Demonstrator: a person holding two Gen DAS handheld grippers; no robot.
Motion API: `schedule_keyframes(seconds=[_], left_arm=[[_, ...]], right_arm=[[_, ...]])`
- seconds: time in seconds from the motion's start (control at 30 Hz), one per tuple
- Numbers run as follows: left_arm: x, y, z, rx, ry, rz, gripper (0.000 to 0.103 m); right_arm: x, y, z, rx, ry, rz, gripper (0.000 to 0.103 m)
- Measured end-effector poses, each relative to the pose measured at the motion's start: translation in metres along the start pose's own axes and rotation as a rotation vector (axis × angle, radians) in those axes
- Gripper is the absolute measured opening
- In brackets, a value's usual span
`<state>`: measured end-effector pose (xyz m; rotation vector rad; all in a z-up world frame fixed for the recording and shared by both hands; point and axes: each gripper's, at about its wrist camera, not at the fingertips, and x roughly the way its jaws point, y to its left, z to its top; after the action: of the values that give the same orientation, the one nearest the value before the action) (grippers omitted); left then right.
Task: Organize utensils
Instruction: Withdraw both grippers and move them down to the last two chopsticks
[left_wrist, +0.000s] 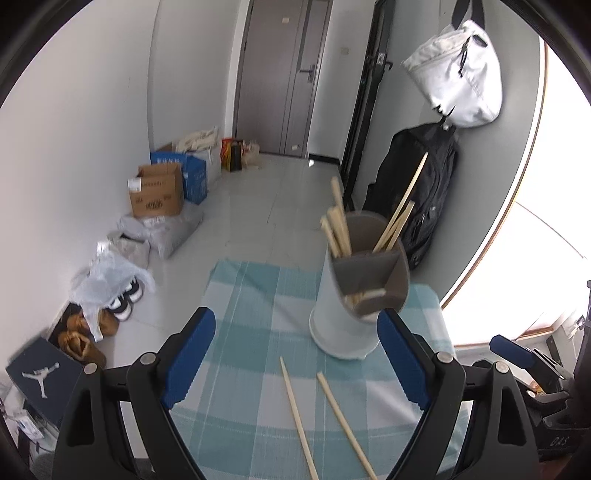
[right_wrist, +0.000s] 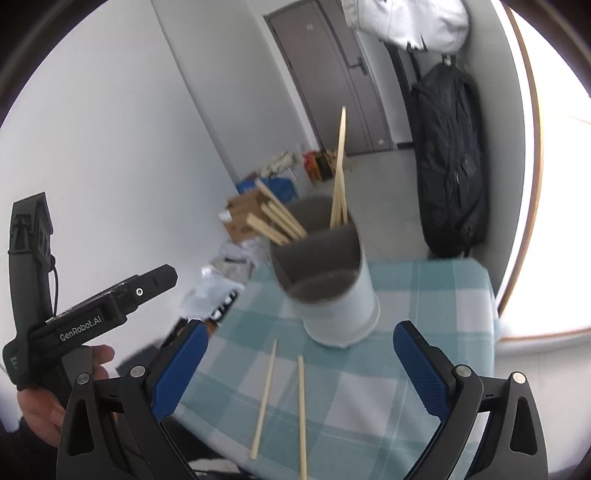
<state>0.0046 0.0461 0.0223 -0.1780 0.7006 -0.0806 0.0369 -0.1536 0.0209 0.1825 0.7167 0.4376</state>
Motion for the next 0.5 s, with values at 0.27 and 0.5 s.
schedule_keyframes(seconds=[0.27,0.5], left_arm=[[0.035,0.014,-0.028,-0.043,0.095,0.015,0.086],[0.050,0.043,-0.037,-0.132,0.155,0.017,0.086]], right_arm=[[0.037,-0.003,-0.022,-0.014,0.137,-0.036,0.101],[0.078,0.001,-0.034,-0.028,0.287,-0.044,0.084]])
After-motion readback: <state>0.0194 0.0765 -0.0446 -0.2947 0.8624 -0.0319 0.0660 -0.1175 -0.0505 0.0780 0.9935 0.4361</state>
